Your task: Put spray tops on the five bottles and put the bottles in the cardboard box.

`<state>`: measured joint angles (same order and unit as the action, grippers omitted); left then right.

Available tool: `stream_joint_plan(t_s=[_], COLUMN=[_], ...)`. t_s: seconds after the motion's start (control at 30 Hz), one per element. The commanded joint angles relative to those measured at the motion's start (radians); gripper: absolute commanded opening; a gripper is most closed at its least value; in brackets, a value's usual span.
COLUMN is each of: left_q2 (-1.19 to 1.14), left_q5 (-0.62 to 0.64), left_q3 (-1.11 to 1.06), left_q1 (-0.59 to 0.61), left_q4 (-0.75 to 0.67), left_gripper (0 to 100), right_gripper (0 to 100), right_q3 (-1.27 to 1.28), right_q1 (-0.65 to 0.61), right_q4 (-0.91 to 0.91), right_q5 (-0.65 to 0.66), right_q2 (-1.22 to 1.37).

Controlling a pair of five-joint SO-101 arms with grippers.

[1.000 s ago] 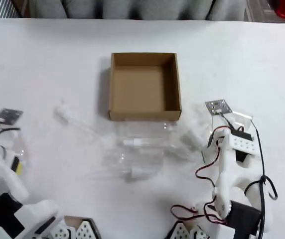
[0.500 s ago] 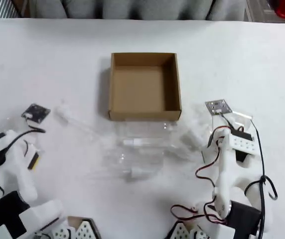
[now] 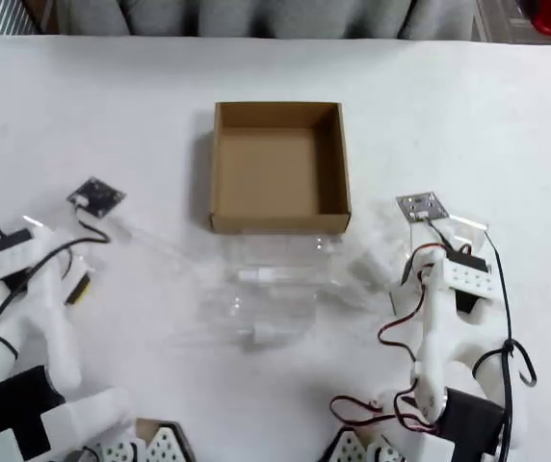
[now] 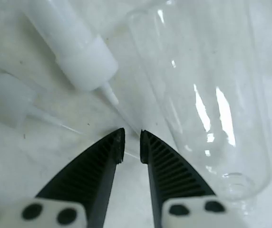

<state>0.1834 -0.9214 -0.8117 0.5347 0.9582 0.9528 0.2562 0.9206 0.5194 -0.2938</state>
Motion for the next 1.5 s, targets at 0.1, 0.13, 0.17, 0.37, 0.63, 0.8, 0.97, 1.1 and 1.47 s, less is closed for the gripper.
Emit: stream_joint_plan(t_s=[0.1,0.13,0.17,0.37,0.63,0.8,0.97,1.1,1.47], left_q2=[0.036,0.038,0.039,0.031,0.030,0.031,0.036,0.028,0.025], left_q5=[-0.006,-0.006,-0.012,-0.015,-0.339,-0.488,-0.618,-0.743,-0.953], left_q3=[0.061,0.064,0.071,0.236,0.356,0.359,0.361,0.350,0.301], left_q1=[-0.122,-0.128,-0.131,-0.094,-0.091,-0.077,-0.041,-0.024,-0.127], left_q4=[0.020,0.020,0.020,0.107,0.235,0.189,0.167,0.044,-0.087], left_gripper=[2,2,2,2,2,7,29,34,34], right_gripper=[4.2,4.2,4.2,4.2,4.2,4.2,4.2,4.2,4.2], right_q3=[0.008,0.008,0.008,0.008,0.008,0.008,0.008,0.008,0.006], right_q1=[-0.008,-0.008,-0.008,-0.008,-0.008,-0.008,-0.008,-0.008,-0.010], right_q4=[0.004,0.004,0.004,0.004,0.004,0.004,0.004,0.002,0.002], right_q5=[-0.002,-0.002,-0.002,-0.002,-0.002,-0.002,-0.002,-0.002,-0.002], right_q2=[-0.021,-0.021,-0.021,-0.021,-0.021,-0.021,-0.021,-0.021,-0.021])
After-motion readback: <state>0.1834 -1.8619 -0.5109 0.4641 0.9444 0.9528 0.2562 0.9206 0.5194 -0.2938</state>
